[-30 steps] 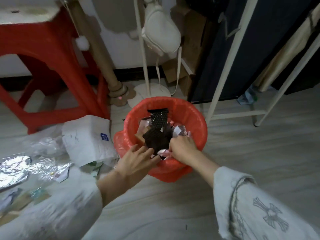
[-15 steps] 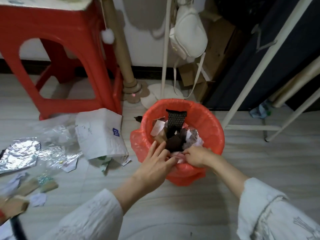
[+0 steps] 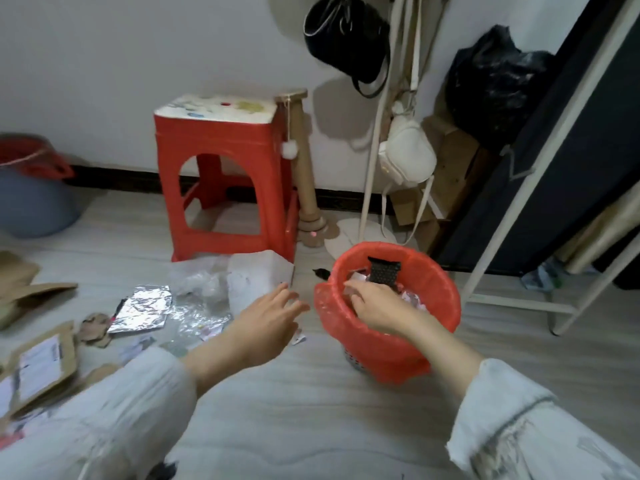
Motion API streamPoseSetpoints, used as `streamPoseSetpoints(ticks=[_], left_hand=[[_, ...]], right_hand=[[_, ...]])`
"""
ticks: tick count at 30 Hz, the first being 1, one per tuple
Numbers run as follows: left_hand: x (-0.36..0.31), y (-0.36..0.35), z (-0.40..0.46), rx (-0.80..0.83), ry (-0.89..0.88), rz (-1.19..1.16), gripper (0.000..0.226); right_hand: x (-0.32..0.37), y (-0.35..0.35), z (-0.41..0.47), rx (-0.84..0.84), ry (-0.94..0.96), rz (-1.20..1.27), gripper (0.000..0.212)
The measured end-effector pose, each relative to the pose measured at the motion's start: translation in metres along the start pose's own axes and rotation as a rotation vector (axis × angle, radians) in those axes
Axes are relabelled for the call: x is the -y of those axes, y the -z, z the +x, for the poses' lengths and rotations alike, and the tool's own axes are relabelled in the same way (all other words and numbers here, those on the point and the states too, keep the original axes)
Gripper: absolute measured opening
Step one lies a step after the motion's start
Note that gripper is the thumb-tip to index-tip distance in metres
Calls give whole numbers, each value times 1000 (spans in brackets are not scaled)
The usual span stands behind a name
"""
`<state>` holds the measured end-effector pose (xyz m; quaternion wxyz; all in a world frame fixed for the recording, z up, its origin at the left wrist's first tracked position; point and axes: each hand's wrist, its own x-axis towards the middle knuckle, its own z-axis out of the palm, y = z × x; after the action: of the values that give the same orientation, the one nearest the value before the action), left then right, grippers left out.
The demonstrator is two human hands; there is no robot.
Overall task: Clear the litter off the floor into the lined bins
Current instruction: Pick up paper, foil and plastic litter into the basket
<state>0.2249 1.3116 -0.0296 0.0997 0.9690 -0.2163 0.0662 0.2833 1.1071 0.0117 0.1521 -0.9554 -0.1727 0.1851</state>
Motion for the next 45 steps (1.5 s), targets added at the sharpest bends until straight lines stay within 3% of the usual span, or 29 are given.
streamPoseSetpoints(ticks=[5, 9, 16, 24, 28, 30, 36, 40, 45], left_hand=[[58, 35, -43, 238, 299, 145, 44], [84, 24, -34, 244, 289, 134, 46], [149, -71, 5, 305, 325, 69, 58], [184, -183, 41, 221, 474, -133, 62], [192, -227, 48, 196, 295, -28, 94], [199, -244, 46, 179, 224, 57, 98], [208, -257, 34, 84, 198, 167, 79], [212, -260, 39, 52, 157, 191, 85], [199, -254, 47, 7, 298, 113, 59]], right_hand=[[51, -11, 4, 35, 44, 31, 49], [73, -27, 34, 97, 18, 66, 47], [79, -84, 175, -66, -182, 278, 44], [6, -159, 336, -106, -557, 246, 57], [-35, -179, 377, -102, -649, 97, 61], [-47, -179, 396, -133, -630, 0, 58], [-76, -198, 426, -57, -498, -145, 51], [-78, -219, 417, -202, -383, -194, 41], [-58, -227, 392, -143, -319, -282, 32]])
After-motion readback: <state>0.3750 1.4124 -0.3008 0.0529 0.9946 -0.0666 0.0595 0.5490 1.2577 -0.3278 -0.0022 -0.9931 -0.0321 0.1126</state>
